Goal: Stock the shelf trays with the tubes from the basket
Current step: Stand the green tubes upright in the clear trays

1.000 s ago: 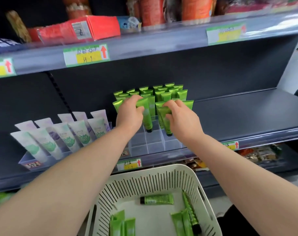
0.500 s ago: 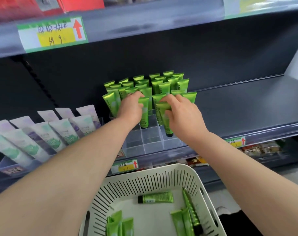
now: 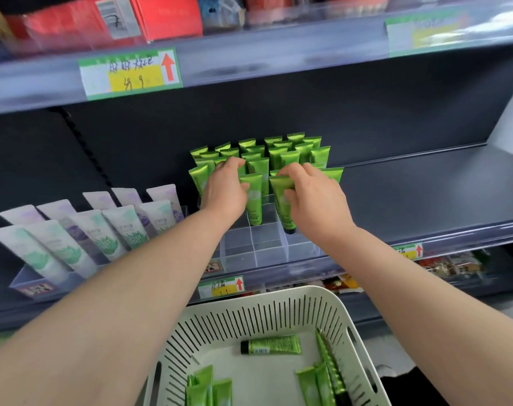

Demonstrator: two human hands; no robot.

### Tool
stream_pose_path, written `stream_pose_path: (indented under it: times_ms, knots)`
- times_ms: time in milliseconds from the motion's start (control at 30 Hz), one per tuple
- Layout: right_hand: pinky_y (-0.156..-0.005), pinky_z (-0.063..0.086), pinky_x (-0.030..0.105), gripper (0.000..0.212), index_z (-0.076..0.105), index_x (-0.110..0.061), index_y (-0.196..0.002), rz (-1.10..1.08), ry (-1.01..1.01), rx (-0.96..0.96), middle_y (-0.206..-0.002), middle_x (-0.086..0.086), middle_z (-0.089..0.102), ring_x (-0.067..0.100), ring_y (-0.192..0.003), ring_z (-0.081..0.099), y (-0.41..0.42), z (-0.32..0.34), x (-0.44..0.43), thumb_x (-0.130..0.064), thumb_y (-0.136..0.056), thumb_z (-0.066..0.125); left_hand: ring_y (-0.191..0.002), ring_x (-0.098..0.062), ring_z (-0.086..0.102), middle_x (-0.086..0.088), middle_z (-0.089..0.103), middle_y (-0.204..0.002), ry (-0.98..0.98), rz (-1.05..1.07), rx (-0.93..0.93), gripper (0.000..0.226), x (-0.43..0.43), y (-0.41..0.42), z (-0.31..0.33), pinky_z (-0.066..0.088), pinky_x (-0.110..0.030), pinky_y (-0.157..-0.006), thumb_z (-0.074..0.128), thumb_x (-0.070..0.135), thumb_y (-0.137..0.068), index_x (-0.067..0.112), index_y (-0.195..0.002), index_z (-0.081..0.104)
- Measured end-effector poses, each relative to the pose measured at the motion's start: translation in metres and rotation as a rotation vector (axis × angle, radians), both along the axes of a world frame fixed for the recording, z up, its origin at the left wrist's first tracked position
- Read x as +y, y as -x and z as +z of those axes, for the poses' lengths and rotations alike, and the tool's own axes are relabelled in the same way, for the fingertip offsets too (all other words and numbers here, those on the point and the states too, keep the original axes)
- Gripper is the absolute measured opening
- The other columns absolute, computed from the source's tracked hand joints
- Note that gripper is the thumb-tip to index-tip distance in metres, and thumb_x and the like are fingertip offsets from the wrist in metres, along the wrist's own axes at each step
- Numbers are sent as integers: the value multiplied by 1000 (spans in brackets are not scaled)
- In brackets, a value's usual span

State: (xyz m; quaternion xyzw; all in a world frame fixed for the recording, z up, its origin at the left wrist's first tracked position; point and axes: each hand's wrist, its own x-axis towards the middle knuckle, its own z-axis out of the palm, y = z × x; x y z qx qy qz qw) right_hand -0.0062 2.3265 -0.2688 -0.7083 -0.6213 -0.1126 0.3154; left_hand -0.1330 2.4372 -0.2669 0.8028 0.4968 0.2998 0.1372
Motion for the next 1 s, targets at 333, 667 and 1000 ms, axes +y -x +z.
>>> stream_pose_path:
  times_ms: [333,667,1000]
  knots:
    - [-58,37,34,32,51,-18,-123,0,20,15,-112,6,55,34,-83,58,17,10,28,-13,-92,50,-111,-24,55,1,55,-126,-92,-132,245,34,-26,33,-11,43,-30,-79,60,6,-91,20,-121,61]
    - [-74,33,34,39,48,-20,-128,-68,178,-49,-109,5,59,29,-101,54,16,-13,55,-10,-91,53,-107,-20,55,4,55,-128,-15,-131,200,29,-19,50,-24,44,-32,-79,56,10,-94,21,-120,61]
    - [-86,37,40,43,46,-22,-131,-149,211,-161,-119,5,57,29,-114,44,13,-23,67,-8,-90,52,-116,-21,53,2,54,-132,29,-133,195,30,-15,57,-34,47,-35,-89,55,8,-95,19,-122,60]
